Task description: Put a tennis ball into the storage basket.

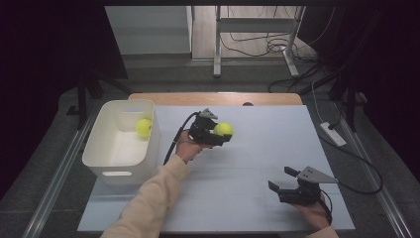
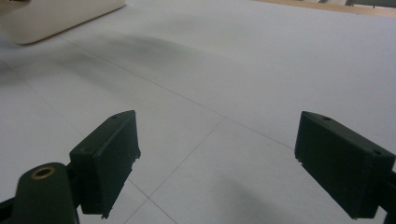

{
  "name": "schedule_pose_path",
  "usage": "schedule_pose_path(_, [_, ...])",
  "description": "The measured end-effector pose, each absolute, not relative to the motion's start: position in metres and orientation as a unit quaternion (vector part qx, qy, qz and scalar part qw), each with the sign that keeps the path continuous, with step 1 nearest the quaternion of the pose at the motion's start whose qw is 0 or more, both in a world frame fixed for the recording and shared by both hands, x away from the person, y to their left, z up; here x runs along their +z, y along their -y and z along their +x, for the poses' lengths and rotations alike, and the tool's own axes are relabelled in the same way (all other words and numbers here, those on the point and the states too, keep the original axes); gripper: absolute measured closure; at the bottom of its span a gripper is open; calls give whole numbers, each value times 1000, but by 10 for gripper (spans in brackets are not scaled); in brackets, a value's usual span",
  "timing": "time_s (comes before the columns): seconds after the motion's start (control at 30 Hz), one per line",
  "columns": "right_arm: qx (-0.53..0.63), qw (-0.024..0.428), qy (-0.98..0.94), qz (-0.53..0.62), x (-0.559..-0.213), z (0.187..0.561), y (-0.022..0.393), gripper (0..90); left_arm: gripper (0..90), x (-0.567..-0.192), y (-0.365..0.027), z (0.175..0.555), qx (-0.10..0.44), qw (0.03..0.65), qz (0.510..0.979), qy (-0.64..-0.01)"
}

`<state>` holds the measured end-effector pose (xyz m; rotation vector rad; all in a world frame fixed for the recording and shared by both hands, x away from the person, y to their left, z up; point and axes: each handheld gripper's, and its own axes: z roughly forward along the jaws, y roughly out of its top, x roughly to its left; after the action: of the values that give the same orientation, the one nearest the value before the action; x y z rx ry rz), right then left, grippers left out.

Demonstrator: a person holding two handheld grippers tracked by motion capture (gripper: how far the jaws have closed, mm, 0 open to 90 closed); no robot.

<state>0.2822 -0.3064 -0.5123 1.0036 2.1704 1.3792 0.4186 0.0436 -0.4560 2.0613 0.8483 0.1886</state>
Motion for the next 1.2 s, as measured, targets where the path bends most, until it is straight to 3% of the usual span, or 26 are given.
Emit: schedule_pose_path(1.2, [485,192,-776,356,-513,283,306,135,276,-434,-74,395,101,479,805,-336])
